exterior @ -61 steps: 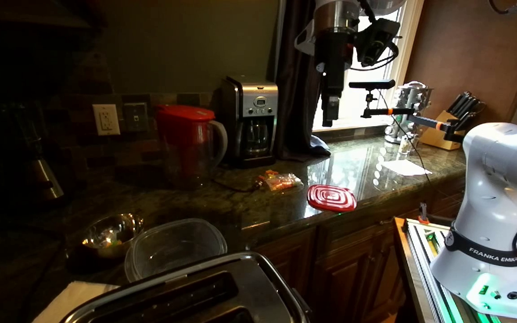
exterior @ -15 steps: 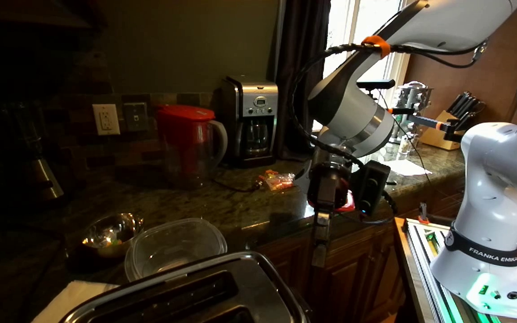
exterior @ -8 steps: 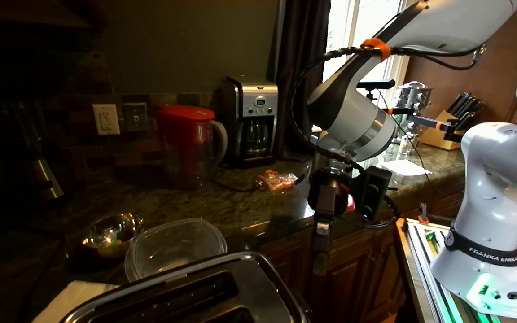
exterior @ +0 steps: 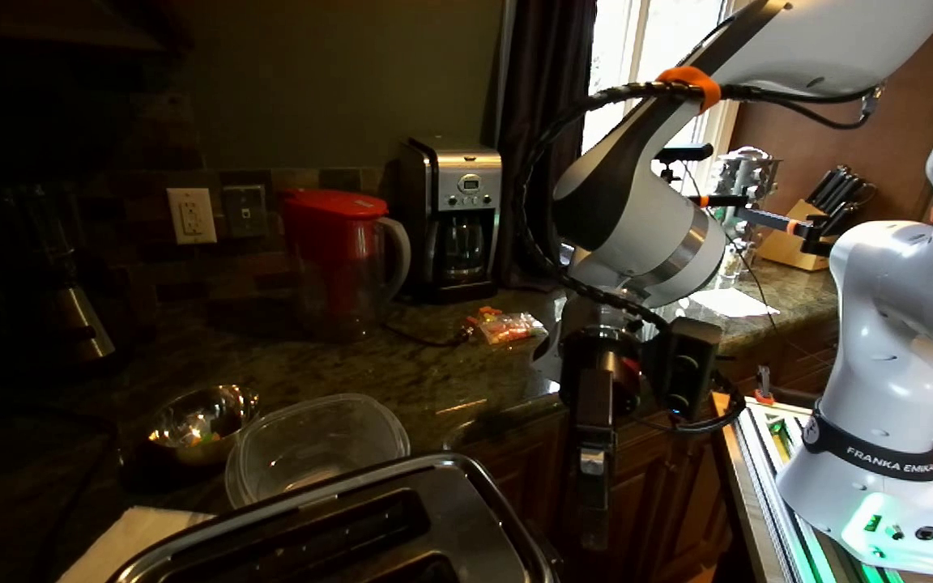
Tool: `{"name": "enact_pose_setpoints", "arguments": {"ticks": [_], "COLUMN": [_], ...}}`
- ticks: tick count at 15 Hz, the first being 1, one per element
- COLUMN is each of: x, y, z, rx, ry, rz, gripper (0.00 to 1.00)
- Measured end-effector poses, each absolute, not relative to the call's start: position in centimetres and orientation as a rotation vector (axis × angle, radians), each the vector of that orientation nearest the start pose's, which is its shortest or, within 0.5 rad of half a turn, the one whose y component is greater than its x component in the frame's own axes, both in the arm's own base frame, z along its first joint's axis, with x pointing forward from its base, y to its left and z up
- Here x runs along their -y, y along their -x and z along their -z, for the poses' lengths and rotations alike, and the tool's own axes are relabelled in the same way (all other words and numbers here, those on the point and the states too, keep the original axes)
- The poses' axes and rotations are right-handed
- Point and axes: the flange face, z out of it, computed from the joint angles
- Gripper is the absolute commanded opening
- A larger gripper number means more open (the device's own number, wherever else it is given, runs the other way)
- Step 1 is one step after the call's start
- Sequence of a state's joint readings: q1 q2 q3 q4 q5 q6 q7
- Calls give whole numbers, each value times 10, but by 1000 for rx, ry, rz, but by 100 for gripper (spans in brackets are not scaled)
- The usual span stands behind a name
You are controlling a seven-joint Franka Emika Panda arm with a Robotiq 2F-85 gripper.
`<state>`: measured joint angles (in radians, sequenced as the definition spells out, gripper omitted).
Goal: Push the lever on the toaster downwards.
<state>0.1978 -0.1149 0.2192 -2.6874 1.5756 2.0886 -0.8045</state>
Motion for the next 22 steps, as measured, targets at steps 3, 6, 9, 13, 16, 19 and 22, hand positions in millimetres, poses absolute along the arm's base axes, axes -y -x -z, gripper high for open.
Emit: {"name": "enact_pose_setpoints", "arguments": {"ticks": [3,6,9,13,16,19,22], "x": [-206,-207,-212,-219,-223,-223,-224], "y": [-336,-339,-348,-362,-368,-372,-373], "z": [-266,-268,-276,-281,-275,-263,-253], "rx": [-3,-1,11,-4,-48,-99,-144], "ry": [2053,2049,2038,2026,2025,2048,2091], "rz": [-139,-132,-114,-116,-153,-174,-182], "gripper": [100,100,100,100,100,100,100]}}
